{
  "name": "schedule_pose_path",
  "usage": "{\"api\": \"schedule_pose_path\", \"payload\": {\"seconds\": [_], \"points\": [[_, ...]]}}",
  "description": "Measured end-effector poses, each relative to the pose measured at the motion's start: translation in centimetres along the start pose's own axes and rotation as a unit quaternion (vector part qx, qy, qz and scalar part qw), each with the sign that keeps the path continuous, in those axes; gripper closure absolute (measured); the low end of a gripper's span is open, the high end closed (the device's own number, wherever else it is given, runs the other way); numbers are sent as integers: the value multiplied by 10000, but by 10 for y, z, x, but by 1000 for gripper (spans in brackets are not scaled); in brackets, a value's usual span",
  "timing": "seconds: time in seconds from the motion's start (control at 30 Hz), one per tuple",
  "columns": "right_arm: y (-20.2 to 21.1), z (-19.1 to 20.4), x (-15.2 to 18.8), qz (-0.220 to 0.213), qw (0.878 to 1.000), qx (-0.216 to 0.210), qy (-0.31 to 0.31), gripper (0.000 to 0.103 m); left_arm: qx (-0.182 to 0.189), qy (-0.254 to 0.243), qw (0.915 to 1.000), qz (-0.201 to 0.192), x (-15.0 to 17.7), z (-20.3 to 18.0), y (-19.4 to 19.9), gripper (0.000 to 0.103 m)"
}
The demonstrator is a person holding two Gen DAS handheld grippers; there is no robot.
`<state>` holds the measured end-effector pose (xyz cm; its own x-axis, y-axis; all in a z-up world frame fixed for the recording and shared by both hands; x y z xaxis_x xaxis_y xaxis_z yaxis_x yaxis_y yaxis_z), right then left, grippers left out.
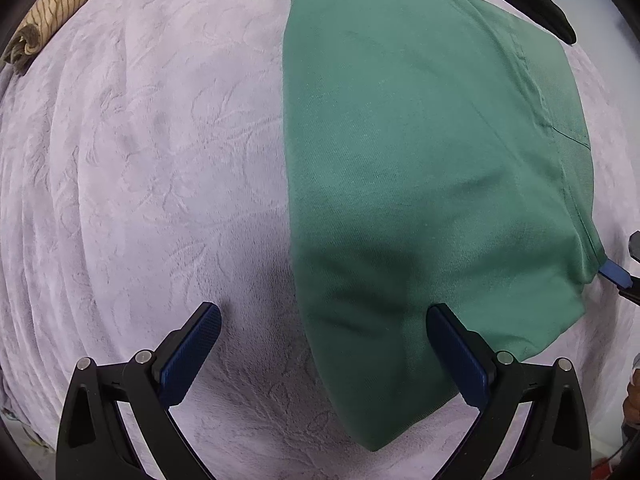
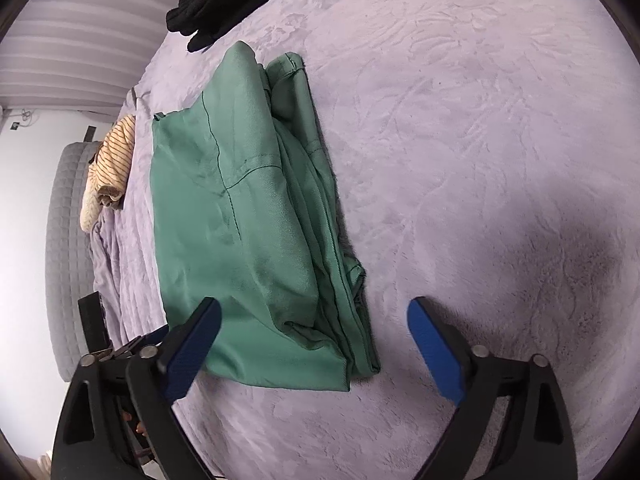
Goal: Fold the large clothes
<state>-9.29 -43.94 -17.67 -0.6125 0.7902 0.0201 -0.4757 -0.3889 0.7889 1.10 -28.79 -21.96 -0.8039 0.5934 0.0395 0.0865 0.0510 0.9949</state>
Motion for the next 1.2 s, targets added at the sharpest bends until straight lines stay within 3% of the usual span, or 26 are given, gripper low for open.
{"api": "schedule_pose_path", "payload": {"seconds": [0.13, 0.43, 0.6, 0.7, 0.9, 1.13, 1.2], "points": [[-2, 1, -3, 39, 10000, -16, 9, 0, 148, -55, 9999, -61, -3, 1, 6, 0], [-7, 8, -26, 112, 9997, -92, 202, 0, 956, 86, 9945, -416, -35, 17, 24, 0], [-16, 19, -52, 162, 9983, -362, 426, 0, 1480, 105, 9888, -182, -52, 30, 1, 0], [-27, 23, -71, 222, 9968, -587, 486, 0, 1917, 41, 9814, -18, -53, 18, -8, 0], [-54, 31, -110, 317, 9927, -1088, 415, 0, 2144, -45, 9767, 0, -76, 0, -20, 0], [-72, 51, -137, 201, 9879, -1501, 323, 0, 2045, -237, 9785, 113, -77, -5, -28, 1], [-70, 48, -140, 119, 9871, -1597, 37, 2, 1999, -223, 9796, 10, -74, 4, -23, 11]]}}
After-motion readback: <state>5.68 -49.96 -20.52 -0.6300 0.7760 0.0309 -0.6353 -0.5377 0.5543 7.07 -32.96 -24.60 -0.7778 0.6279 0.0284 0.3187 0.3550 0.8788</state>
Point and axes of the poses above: each gripper's, at about its wrist camera, not at the fingertips, and y roughly against the way its jaws point, z to its left, x to its underside, the point moved 10 cm from there along -y, roughly the way its jaws point, and after that the axes turned 7 degrees about z, right-handed, at the moved point
